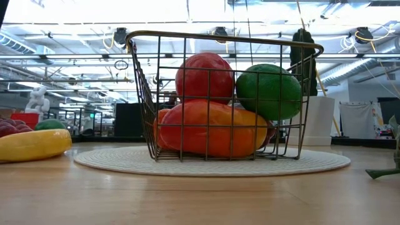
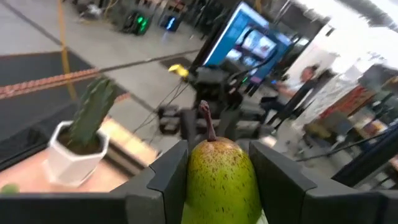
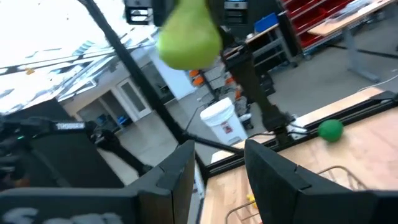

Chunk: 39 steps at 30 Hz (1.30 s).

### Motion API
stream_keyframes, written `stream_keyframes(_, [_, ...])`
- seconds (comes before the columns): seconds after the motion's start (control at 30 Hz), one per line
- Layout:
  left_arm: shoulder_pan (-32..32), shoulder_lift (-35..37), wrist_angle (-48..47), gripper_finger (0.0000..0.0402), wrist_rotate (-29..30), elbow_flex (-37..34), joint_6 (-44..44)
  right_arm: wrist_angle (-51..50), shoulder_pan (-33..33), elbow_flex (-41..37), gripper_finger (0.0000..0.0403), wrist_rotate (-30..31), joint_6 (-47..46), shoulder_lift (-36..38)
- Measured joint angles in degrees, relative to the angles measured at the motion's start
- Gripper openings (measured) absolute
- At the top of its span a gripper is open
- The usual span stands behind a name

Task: Build produce basket
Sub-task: Put the green pear into the black wire basket

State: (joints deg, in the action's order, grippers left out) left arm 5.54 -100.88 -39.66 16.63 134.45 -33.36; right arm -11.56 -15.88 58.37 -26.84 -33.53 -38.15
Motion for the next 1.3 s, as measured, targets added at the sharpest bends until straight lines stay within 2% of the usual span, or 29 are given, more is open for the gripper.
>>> stream_keyframes(0.17, [1.5,-0.4,-7.1,0.0161,3.1,-0.9,2.6,-1.1,0.0,0.0,0.0136,-2.0,0.0,0.3])
stream_keyframes(0.33, [2.6,-0.8,-11.5,0.0161,4.5,-6.2,2.8,-1.2,0.0,0.0,0.0136,-2.0,0.0,0.9])
stream_keyframes(0.87, [5.3,-0.8,-9.4,0.0161,5.9,-35.4,-4.6,-6.4,0.0,0.0,0.0136,-0.8,0.0,2.5])
stream_keyframes(1.13, [3.2,-0.7,-8.6,0.0161,7.4,-42.8,5.4,-6.8,0.0,0.0,0.0136,1.5,1.6,1.9])
stream_keyframes(1.3, [1.0,-0.8,-2.6,0.0161,7.4,-46.2,13.7,-6.8,0.0,0.0,0.0136,2.8,1.7,1.2])
